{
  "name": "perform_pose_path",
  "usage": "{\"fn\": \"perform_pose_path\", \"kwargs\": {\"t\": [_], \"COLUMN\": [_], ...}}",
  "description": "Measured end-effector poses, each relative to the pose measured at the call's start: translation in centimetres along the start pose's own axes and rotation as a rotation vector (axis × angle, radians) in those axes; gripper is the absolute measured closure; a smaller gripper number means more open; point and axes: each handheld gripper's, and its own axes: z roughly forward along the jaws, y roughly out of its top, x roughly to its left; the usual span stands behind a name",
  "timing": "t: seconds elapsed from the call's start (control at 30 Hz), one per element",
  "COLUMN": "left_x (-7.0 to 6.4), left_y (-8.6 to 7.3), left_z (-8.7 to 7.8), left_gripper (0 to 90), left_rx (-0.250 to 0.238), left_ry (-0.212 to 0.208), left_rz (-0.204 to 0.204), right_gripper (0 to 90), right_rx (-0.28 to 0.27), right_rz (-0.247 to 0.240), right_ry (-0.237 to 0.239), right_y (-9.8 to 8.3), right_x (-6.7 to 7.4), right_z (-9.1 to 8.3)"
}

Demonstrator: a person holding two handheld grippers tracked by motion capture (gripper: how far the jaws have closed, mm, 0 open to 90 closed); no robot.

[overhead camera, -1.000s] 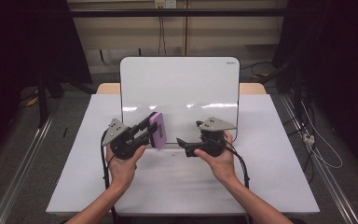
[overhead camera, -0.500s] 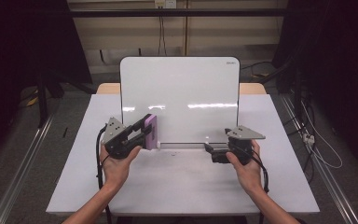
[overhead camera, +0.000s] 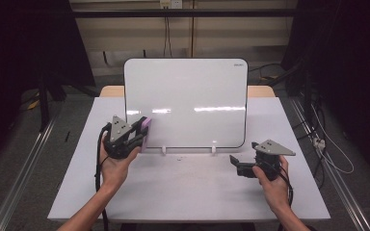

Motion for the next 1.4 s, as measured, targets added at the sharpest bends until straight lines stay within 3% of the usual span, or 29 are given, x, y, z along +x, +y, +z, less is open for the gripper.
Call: {"fn": "perform_pose_path", "kwargs": {"t": [0.13,0.3,0.4,0.83,0.97,1.0,1.07,1.13,1.3,1.4], "left_x": [0.3,0.1,-0.3,-1.8,-1.6,-1.5,-1.2,-0.9,-0.7,-0.6], "left_y": [0.4,0.6,0.4,0.6,0.4,0.3,0.2,0.0,-0.1,0.0], "left_z": [0.7,1.5,2.2,3.7,3.6,3.7,3.5,3.4,3.1,3.0], "left_gripper": [64.1,64.1,64.1,64.0,62.3,62.1,59.2,51.7,41.9,28.7], "left_rx": [0.035,0.080,0.116,0.149,0.136,0.108,0.110,0.096,0.071,0.058], "left_ry": [0.037,0.082,0.088,0.124,0.115,0.109,0.106,0.086,0.066,0.056], "left_rz": [0.014,0.079,0.107,0.199,0.180,0.148,0.140,0.111,0.087,0.061], "right_gripper": [5.9,6.1,5.9,6.1,6.1,6.1,6.2,6.3,6.5,6.5], "right_rx": [0.013,0.019,0.021,0.019,0.019,0.019,0.020,0.021,0.018,0.017], "right_rz": [0.016,0.023,0.020,0.016,0.018,0.020,0.021,0.026,0.028,0.027], "right_ry": [-0.020,-0.014,-0.008,-0.006,-0.007,-0.007,-0.006,-0.002,-0.004,-0.004], "right_y": [-0.8,-0.9,-0.9,-0.9,-0.9,-0.9,-0.9,-0.9,-0.9,-0.9], "right_x": [-0.7,-0.6,-0.5,-0.6,-0.6,-0.6,-0.6,-0.7,-0.8,-0.7], "right_z": [-0.1,0.0,0.1,0.0,0.0,0.0,0.0,0.0,0.0,0.0]}}
